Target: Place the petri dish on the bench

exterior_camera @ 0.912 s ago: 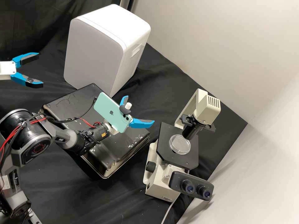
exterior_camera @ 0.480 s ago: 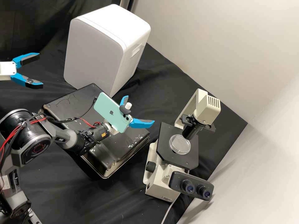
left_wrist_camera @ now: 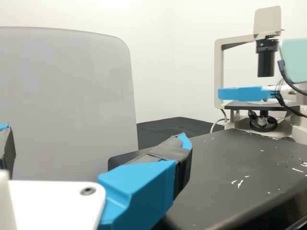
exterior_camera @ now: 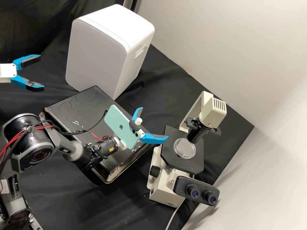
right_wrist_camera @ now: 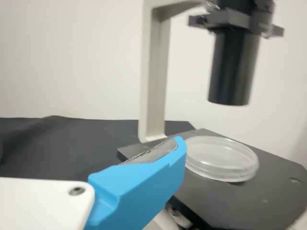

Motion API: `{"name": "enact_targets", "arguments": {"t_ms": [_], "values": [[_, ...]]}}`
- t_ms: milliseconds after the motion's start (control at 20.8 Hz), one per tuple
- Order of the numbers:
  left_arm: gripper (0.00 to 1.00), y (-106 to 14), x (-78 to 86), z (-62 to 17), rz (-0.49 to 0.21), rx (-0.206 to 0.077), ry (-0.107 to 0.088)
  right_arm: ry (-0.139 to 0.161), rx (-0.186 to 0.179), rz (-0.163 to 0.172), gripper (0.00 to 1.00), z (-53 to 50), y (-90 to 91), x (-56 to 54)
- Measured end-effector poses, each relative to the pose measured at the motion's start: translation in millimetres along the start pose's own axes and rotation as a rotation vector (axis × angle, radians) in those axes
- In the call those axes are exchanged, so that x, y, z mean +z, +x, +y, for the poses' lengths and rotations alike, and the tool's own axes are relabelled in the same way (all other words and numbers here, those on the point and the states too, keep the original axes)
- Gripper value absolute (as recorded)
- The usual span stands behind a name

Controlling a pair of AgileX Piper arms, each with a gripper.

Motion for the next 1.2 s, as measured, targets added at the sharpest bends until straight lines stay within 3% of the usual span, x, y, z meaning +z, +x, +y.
{"name": "enact_targets", "arguments": {"t_ms": [336,576,816,1200], "values": [[1.0,-0.4,3.5,-0.6,-0.022,-0.004,-0.002,-0.005,-0.002,-0.095,1.0,1.1,2.1,33.6],[1.0,-0.4,3.5,-0.6,-0.022,-0.004,-0.002,-0.012,0.012,-0.094,1.0,0.7,2.9,44.3],[1.0,0.5,3.3,-2.8,-0.019,-0.017,0.001,-0.019,0.034,-0.105,1.0,8.8,4.4,50.6],[1.0,1.3,3.2,-4.8,-0.017,-0.027,0.004,0.026,0.088,-0.152,1.0,27.6,9.8,65.3]]}}
